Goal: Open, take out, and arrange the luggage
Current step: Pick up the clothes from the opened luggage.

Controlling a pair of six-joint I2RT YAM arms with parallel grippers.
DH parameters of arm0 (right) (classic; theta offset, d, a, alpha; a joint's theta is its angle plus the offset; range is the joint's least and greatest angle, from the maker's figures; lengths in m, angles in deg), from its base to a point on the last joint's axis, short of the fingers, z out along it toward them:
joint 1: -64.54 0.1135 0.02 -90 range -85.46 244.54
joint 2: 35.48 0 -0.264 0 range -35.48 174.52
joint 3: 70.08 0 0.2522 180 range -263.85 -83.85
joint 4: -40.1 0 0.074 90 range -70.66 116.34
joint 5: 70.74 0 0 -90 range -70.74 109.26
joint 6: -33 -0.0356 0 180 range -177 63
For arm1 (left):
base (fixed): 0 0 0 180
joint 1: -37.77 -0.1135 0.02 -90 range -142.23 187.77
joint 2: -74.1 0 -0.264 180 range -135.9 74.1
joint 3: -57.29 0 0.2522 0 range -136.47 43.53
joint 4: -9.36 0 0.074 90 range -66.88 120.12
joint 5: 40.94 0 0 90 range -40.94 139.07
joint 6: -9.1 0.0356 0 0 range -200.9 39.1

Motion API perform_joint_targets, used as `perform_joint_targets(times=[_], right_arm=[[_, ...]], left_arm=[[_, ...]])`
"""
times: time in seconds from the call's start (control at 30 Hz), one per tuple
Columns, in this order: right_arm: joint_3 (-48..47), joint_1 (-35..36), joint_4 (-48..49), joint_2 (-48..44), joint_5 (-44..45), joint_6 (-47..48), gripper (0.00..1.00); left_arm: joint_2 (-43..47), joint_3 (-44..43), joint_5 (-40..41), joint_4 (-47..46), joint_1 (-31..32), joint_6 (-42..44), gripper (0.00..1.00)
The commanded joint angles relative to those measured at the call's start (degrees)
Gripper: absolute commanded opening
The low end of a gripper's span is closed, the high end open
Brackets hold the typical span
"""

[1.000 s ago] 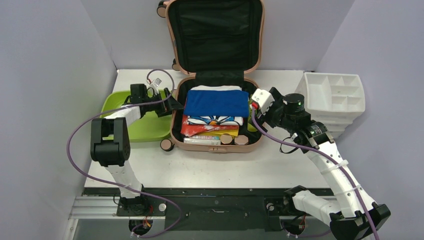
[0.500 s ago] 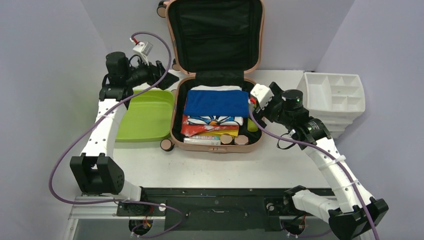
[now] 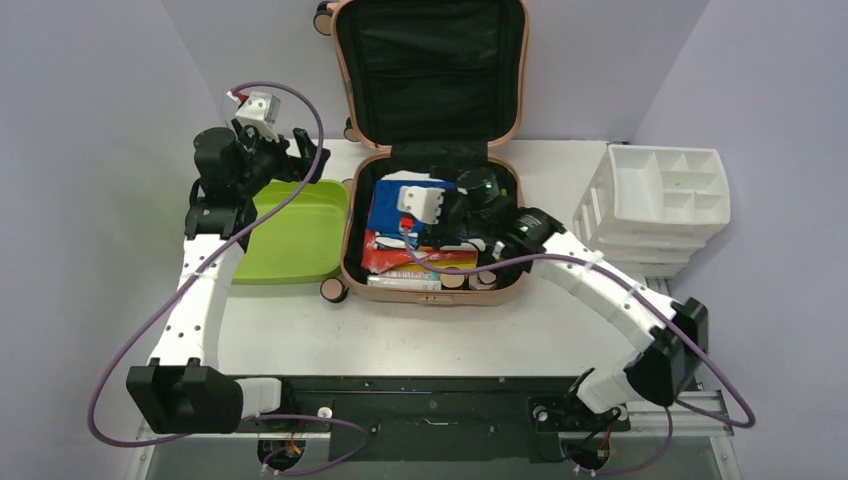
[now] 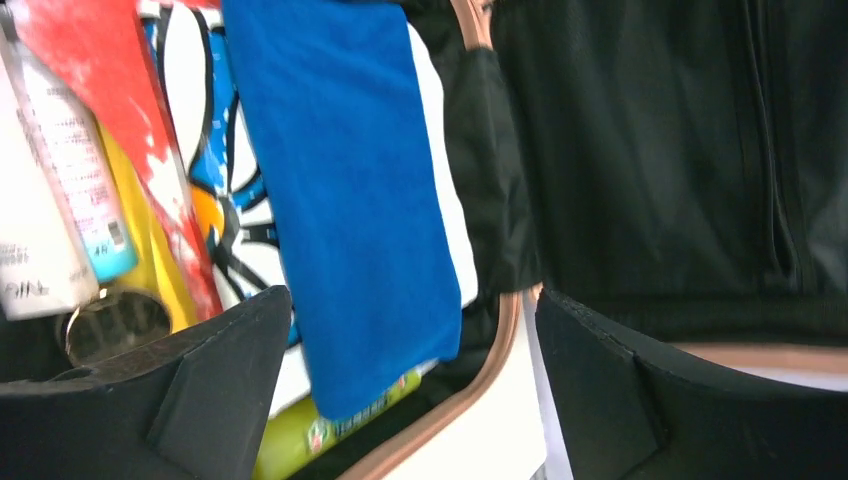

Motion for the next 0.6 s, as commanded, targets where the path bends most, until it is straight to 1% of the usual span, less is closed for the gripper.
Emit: perform_joint_targets(times=[0.0, 0.1, 0.2, 0.3, 0.43, 0.57], right_arm=[[-6.3, 5.8, 3.3, 9.9, 5.1, 3.8, 0.87], [-10.2, 7.8, 3.1, 15.9, 4.8, 4.0, 0.83], [-16.1, 9.5, 2.1, 22.6, 4.4, 2.4, 0.81], [-22.0, 11.1, 0.3, 26.9, 4.4, 1.9, 0.79], [-24.6, 12.1, -1.2, 30.8, 5.0, 2.3, 0.77], [-23.3, 12.4, 0.8, 32.9, 7.9, 3.2, 0.73]], left_arm=[[3.6, 4.9, 2.8, -9.2, -0.1, -4.3, 0.96], [3.8, 6.3, 4.1, -9.2, -0.2, -6.7, 0.96], [4.4, 7.8, 5.5, -10.2, -0.8, -7.4, 0.96], [4.9, 9.2, 5.2, -12.2, -0.9, -8.5, 0.96], [5.1, 10.4, 4.4, -13.7, -2.7, -10.4, 0.96], [5.1, 11.6, 3.7, -14.8, -3.0, -11.7, 0.96]])
